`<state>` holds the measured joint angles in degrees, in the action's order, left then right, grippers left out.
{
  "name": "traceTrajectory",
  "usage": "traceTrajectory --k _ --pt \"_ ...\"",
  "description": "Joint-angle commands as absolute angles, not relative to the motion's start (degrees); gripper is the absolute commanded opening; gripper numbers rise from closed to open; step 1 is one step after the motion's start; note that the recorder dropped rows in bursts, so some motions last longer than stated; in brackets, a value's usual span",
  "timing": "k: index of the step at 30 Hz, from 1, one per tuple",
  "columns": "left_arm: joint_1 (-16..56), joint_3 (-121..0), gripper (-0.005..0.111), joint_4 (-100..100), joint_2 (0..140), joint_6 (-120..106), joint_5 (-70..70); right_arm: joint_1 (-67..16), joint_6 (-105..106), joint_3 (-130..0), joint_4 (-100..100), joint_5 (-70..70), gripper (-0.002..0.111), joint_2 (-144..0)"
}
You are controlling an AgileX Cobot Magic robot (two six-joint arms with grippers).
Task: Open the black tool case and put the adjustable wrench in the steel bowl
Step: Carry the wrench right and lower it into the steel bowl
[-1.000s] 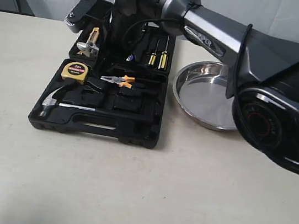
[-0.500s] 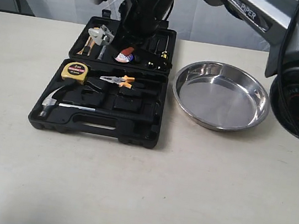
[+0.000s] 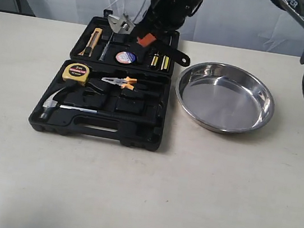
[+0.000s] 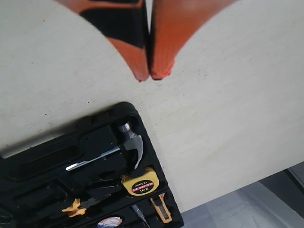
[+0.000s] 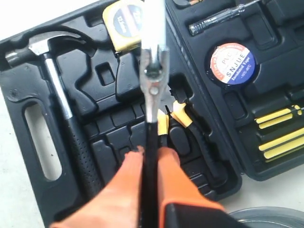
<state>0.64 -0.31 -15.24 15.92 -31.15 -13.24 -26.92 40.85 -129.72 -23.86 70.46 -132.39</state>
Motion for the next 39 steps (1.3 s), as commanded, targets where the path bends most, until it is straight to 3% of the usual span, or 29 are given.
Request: traceTrajectory --k 1,16,39 --pt "1.23 0.0 0.0 -15.95 15.7 -30.98 -12.92 -24.63 43.79 -129.79 -26.29 69.96 -0.001 -131.09" --pt "1.23 0.0 0.0 -15.84 15.7 -30.98 -13.04 -10.79 45.51 -126.99 -24.33 69.96 -0.001 -130.87" --pt "1.23 0.0 0.0 -15.84 15.7 -30.98 -13.04 -9.75 42.31 -108.11 -14.12 64.03 -0.001 -130.87"
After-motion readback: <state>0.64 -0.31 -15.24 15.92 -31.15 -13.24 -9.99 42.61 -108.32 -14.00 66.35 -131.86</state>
